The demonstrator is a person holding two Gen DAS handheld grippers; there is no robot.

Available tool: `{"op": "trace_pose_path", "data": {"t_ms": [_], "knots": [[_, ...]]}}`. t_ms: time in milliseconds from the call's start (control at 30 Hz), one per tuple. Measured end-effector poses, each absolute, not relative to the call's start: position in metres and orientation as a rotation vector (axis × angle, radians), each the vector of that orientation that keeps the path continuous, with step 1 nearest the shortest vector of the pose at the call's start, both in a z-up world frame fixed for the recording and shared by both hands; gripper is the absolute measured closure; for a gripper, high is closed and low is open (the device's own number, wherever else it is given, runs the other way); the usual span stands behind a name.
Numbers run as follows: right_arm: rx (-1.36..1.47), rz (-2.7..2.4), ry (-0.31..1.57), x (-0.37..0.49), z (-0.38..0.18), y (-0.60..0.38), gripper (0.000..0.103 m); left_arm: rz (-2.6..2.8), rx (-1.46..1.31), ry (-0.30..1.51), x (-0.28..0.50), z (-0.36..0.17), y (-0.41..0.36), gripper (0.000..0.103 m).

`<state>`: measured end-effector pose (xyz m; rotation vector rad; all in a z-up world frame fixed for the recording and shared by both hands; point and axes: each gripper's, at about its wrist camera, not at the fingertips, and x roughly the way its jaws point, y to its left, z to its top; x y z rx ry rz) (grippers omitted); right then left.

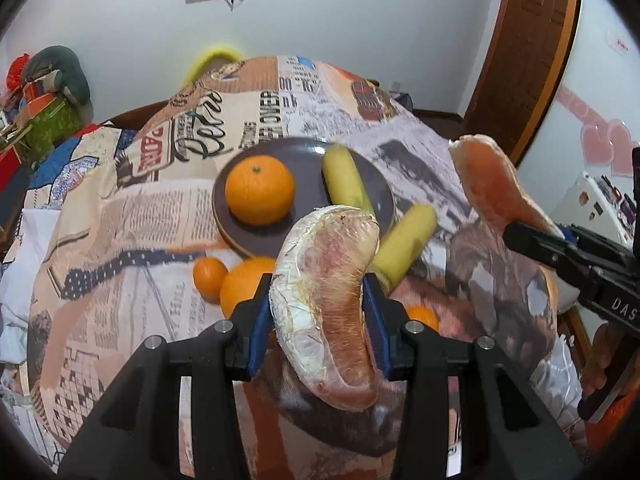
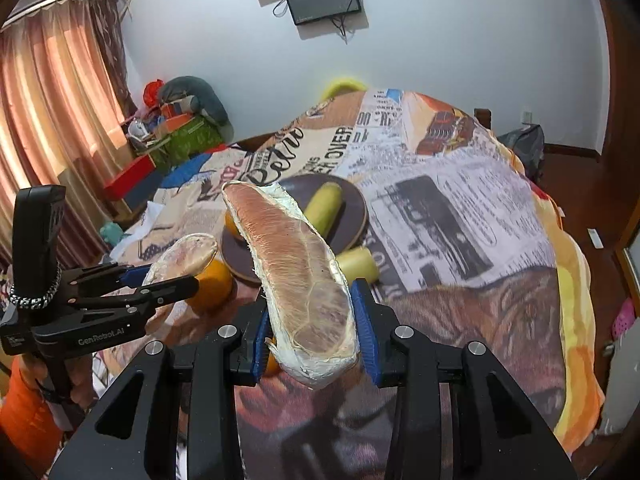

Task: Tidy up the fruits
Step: 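Carry the pomelo segment with the left tool onto the plate while the right tool sets its segment beside it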

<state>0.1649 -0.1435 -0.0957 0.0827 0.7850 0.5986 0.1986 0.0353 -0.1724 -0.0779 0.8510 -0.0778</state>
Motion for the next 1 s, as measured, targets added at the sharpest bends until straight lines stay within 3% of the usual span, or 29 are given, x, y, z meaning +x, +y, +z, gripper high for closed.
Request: {"op": "trace_pose_path", "data": {"t_ms": [500, 1000], "knots": [[0.111, 0.582, 0.747, 0.207, -0.093, -0.128, 0.069, -0.065, -0.105, 0.778, 0.249, -0.153, 0.049, 0.061], [0.106, 0.562, 0.800, 0.257, -0.117, -0.107, 0.069, -0.076, -0.146, 0.808, 0.314, -0.174, 0.051, 0.061]]}}
